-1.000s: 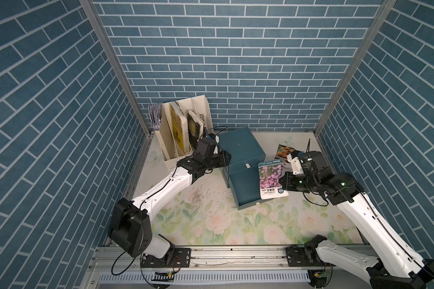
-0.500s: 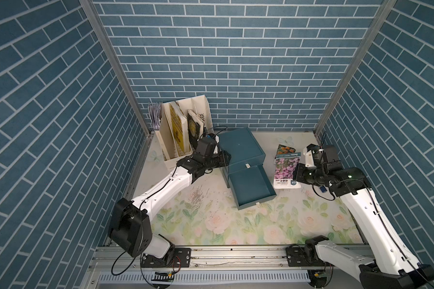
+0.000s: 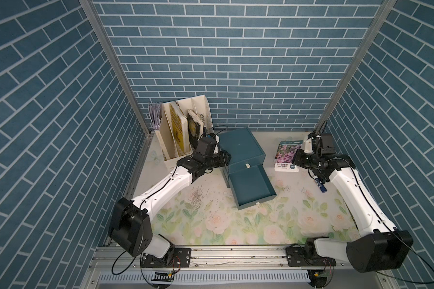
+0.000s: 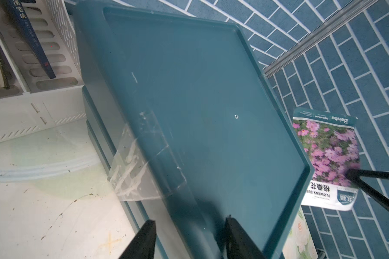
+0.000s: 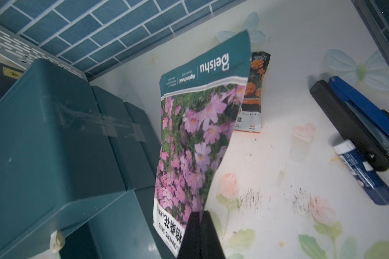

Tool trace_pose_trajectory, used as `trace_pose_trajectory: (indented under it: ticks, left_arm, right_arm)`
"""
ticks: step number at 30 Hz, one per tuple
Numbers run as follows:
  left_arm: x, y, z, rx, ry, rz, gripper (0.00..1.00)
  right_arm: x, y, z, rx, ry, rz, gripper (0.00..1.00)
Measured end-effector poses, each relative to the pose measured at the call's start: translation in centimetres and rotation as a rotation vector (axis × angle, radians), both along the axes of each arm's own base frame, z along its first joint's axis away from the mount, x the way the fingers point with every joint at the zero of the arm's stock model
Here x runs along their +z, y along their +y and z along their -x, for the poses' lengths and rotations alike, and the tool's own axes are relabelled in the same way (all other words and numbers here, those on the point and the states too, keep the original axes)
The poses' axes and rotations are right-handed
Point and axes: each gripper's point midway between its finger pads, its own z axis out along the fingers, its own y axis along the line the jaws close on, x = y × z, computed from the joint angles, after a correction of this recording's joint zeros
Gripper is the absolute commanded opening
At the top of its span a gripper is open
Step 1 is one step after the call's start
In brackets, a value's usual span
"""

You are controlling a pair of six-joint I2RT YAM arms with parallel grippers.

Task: Take the seed bags out of the drawer
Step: Place the seed packet at the center of the board.

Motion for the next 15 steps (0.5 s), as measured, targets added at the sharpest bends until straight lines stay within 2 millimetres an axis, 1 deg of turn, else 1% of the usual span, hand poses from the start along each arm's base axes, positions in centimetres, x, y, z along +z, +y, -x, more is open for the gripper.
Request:
trace_pose_trajectory:
  ticks: [3, 5, 10, 12, 15]
  left_arm:
    - [0.0, 0.0, 0.0, 0.0, 0.0, 0.0, 0.53]
    - [0.0, 0.0, 0.0, -0.001, 0.0, -0.001, 0.53]
    - [0.0, 0.0, 0.0, -0.002, -0.002, -0.003, 0.53]
    - [0.0, 0.0, 0.0, -0.003, -0.002, -0.004, 0.53]
    - [0.0, 0.0, 0.0, -0.002, -0.002, -0.004, 0.53]
  right_arm:
    - [-1.4, 0.3, -2.3, 0.006, -0.002, -0.002, 0.0]
    - [-2.8, 0.6, -3.9, 0.011, 0.008, -0.002, 0.0]
    - [-6.3, 1.3, -7.0, 0.023, 0.049, -0.004, 0.0]
    - [-7.0, 1.6, -8.3, 0.029, 0.051, -0.01, 0.0]
    - [-7.6, 2.2, -10.5, 0.038, 0.036, -0.022, 0.0]
